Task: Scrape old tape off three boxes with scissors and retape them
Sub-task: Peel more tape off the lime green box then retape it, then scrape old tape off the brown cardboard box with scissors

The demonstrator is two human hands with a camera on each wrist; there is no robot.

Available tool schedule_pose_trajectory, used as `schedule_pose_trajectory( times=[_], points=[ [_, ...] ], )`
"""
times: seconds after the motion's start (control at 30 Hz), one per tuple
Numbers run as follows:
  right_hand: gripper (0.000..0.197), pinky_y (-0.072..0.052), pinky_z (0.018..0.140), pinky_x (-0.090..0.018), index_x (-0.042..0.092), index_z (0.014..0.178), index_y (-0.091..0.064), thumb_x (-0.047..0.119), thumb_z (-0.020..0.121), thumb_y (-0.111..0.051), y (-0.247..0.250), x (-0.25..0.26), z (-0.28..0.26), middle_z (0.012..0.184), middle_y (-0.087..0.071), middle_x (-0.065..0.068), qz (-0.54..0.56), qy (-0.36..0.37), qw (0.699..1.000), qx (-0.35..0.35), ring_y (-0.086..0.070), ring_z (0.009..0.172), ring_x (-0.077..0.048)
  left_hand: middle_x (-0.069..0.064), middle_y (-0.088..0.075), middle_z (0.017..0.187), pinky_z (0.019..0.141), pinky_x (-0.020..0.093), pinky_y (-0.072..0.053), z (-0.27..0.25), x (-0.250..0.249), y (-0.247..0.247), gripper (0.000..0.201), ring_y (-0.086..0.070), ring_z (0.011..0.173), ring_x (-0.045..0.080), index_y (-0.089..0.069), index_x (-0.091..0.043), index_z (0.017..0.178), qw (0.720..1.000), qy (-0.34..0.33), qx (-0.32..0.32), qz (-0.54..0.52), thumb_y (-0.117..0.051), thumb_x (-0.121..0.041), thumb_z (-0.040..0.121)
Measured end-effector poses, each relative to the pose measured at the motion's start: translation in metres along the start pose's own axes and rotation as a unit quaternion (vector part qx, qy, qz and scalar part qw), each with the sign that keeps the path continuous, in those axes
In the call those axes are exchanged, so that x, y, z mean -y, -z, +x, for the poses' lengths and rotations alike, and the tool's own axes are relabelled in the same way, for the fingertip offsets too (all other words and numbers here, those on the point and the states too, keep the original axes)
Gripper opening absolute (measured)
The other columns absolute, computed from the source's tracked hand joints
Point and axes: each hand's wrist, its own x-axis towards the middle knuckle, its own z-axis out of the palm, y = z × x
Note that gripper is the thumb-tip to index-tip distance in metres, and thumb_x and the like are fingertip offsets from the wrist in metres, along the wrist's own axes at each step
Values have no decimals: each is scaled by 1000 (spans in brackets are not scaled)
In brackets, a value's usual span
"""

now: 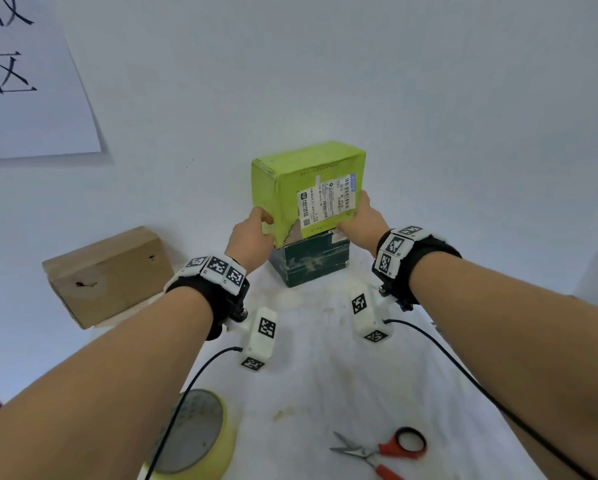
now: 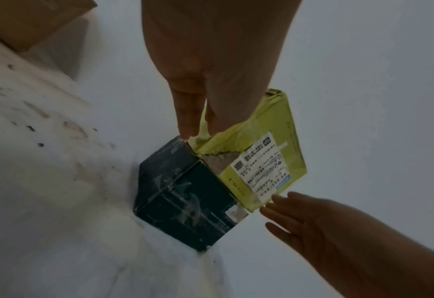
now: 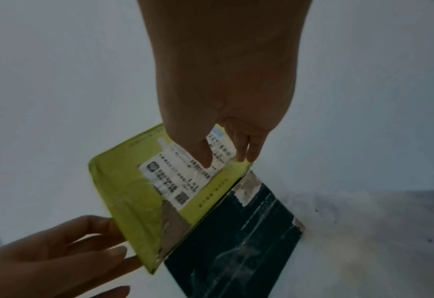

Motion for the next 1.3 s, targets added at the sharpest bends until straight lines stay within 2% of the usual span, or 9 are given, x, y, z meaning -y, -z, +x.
schedule_pose_trajectory(
  times=[0.13,0.33,0.47,0.6,0.77,0.87,0.93,1.0,1.3],
  points=[
    [68,-46,95,-36,13,150,-14,10,92,-48,-3,10,-9,136,-51,-13,-9,-5,1000,10,-53,118,-31,13,-59,120,71,30,-45,-4,-6,5,32,-63,91,30,-50,-12,125,1000,3,0,15,-48,-8,93],
    [48,-48,86,-35,10,142,-31,9,95,-41,-5,27,-39,128,-55,-17,-16,26,999,-43,-58,107,-30,9,-52,133,78,37,-53,-29,-6,31,33,-66,90,31,-52,-13,126,999,6,-8,-33,-46,-5,95],
    [32,-50,82,-37,12,128,-49,13,97,-39,-24,42,-66,123,-57,-15,-33,58,997,-31,-59,95,-28,0,-56,124,58,18,-52,-54,5,61,28,-64,78,14,-57,-10,116,998,-23,-26,-59,-41,-1,95],
    [30,-47,94,-39,12,120,-58,9,95,-43,-47,62,-92,125,-59,-10,-60,91,994,19,-57,109,-28,-5,-57,106,78,31,-50,-80,33,102,27,-58,89,16,-59,-17,113,999,-17,-32,15,-42,-6,95],
    [34,-52,78,-29,11,110,-66,1,91,-40,-77,88,-111,121,-62,-8,-35,113,991,64,-58,85,-17,11,-57,104,79,33,-43,-99,89,148,29,-56,97,24,-58,-8,110,990,-21,-58,123,-43,-6,85],
    [34,-49,68,-17,11,107,-69,1,91,-40,-91,100,-118,118,-64,-6,-43,119,988,89,-59,81,-15,17,-46,135,92,45,-46,-99,122,165,50,-51,116,37,-40,-6,136,979,90,-66,172,-50,-5,86],
    [34,-50,84,-24,13,101,-70,1,90,-41,-102,107,-121,118,-65,-6,-42,115,987,102,-61,101,-21,12,-21,155,100,48,-41,-99,141,170,62,-42,126,39,-26,-6,144,957,167,-42,235,-49,-7,87],
    [33,-48,93,-31,16,95,-71,1,89,-42,-113,112,-120,115,-67,-6,-41,105,987,110,-60,108,-23,10,-17,156,104,46,-36,-97,157,173,59,-39,130,35,-28,-3,141,949,186,-28,254,-48,-5,86],
    [29,-51,79,-31,16,84,-67,0,91,-44,-150,120,-105,98,-65,-7,-5,72,987,147,-58,89,-20,11,-43,129,100,43,-28,-87,188,179,29,-34,124,31,-58,-17,121,923,61,-102,365,-53,-24,93]
  ],
)
